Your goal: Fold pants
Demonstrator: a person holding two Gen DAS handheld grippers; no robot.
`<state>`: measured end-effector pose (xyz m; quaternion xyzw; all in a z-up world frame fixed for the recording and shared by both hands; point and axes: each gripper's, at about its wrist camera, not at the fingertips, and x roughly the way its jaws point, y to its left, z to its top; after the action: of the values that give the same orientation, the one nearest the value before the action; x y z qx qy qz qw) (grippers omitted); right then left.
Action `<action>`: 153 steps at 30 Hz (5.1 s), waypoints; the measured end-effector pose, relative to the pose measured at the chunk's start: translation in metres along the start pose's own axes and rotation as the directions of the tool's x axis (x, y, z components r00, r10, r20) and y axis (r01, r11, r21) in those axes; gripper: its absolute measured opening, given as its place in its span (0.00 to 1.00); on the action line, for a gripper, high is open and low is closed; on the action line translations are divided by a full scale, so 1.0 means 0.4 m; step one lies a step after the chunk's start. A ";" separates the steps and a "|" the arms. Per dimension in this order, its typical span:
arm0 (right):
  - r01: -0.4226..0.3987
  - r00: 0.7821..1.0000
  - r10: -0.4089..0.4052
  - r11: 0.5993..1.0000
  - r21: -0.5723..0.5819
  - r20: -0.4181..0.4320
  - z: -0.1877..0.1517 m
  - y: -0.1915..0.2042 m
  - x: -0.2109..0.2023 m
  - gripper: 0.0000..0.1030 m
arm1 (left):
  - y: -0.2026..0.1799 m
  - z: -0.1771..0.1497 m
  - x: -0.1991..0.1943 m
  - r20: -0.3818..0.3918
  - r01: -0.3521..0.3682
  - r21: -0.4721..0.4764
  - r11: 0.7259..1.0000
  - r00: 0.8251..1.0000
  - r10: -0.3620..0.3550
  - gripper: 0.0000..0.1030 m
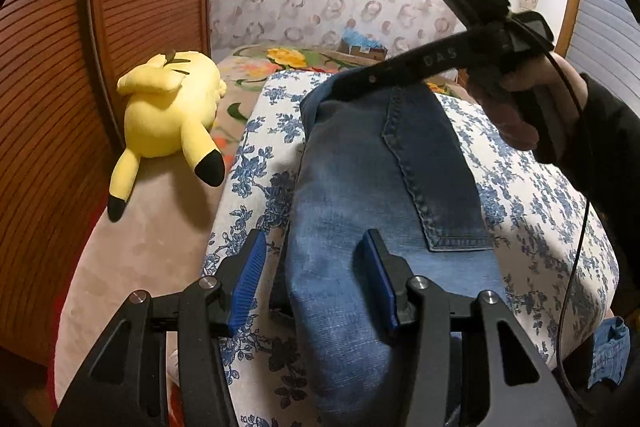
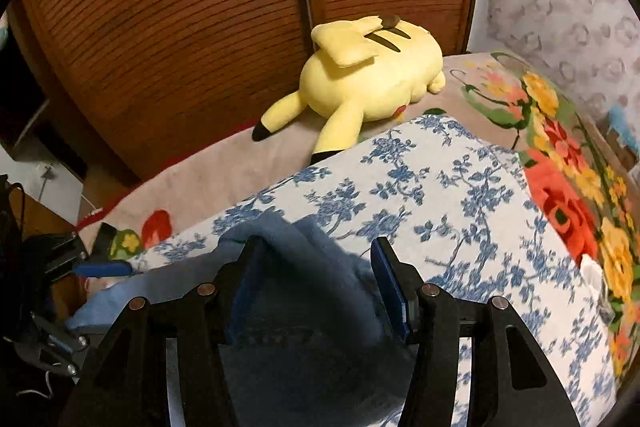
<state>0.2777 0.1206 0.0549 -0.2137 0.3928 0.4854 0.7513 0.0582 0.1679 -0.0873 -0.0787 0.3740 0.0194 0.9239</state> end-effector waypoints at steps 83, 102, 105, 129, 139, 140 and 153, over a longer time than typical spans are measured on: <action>0.217 0.928 -0.321 0.878 0.426 0.189 -0.024 -0.388 0.134 0.66 | 0.134 0.306 0.295 -0.026 -0.002 0.011 1.000 1.000 0.003 0.17; 0.257 0.829 -0.443 0.844 0.470 0.343 -0.426 -0.076 -0.288 0.67 | -0.136 0.333 0.002 0.229 0.036 0.135 0.990 0.971 -0.066 0.81; 0.283 0.804 -0.482 0.825 0.488 0.349 -0.486 -0.018 -0.345 0.67 | -0.191 0.322 -0.025 0.247 0.045 0.157 0.987 0.965 -0.083 0.82; 0.432 0.578 -0.738 0.639 0.636 0.349 -0.751 0.321 -0.574 0.70 | -0.440 0.216 -0.257 0.345 0.029 0.216 0.976 0.933 -0.105 0.83; 0.441 0.571 -0.747 0.628 0.642 0.339 -0.748 0.340 -0.557 0.70 | -0.452 0.206 -0.266 0.337 0.028 0.220 0.975 0.936 -0.103 0.83; 0.441 0.571 -0.748 0.627 0.642 0.338 -0.746 0.342 -0.558 0.70 | -0.452 0.207 -0.265 0.337 0.028 0.220 0.975 0.936 -0.103 0.83; 0.436 0.572 -0.744 0.632 0.640 0.345 -0.765 0.322 -0.579 0.70 | -0.451 0.207 -0.267 0.334 0.030 0.219 0.975 0.937 -0.104 0.83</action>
<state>-0.0062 -0.1681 0.0638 0.0195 0.1524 0.1183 0.9810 0.0555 0.0055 0.0689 0.0114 0.2044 -0.0385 0.9781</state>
